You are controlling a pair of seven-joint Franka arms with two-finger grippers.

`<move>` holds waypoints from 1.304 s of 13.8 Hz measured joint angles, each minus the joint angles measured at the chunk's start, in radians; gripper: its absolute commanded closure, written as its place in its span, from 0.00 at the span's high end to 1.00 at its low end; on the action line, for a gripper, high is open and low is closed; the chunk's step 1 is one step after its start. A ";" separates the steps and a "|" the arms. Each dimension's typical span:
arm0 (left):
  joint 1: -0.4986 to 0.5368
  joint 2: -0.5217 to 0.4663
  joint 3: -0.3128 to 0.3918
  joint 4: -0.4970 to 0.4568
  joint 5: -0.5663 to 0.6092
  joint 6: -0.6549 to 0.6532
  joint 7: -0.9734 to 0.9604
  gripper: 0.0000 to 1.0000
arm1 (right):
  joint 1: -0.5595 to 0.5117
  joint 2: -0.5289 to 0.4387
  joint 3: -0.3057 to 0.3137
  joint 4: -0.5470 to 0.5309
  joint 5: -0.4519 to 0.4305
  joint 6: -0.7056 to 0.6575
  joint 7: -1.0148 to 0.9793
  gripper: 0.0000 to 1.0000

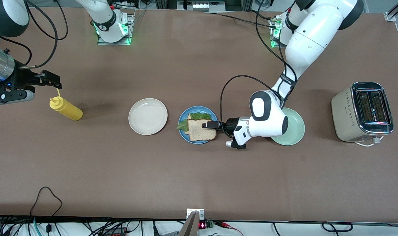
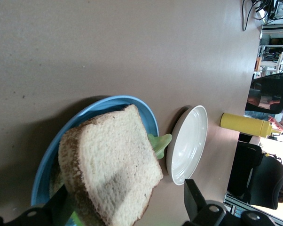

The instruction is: Make sandwich in blue plate with both arms

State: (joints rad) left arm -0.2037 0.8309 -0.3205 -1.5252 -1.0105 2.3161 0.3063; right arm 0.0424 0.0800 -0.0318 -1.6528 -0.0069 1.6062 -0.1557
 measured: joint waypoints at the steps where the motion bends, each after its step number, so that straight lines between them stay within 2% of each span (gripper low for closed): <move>1: -0.001 -0.003 -0.001 0.004 0.000 0.000 0.000 1.00 | 0.000 0.001 0.000 0.000 0.000 0.000 0.000 1.00; 6: -0.011 -0.012 -0.010 -0.003 0.000 -0.004 0.000 1.00 | 0.000 0.002 0.000 0.000 0.002 0.000 0.000 1.00; 9: -0.040 -0.031 -0.016 -0.063 0.000 -0.008 0.000 1.00 | 0.000 0.002 0.000 0.000 0.002 0.000 0.000 1.00; 16: -0.047 -0.144 -0.008 -0.164 0.000 -0.012 -0.026 1.00 | -0.003 0.003 0.000 0.000 0.002 0.000 0.000 1.00; 18: -0.056 -0.210 -0.014 -0.195 0.000 -0.016 -0.085 1.00 | -0.009 0.004 0.000 0.000 0.011 0.000 0.000 1.00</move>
State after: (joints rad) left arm -0.2595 0.6206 -0.3342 -1.7205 -1.0105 2.3004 0.2216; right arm 0.0332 0.0835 -0.0319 -1.6529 0.0040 1.6062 -0.1554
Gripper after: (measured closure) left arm 0.000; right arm 0.000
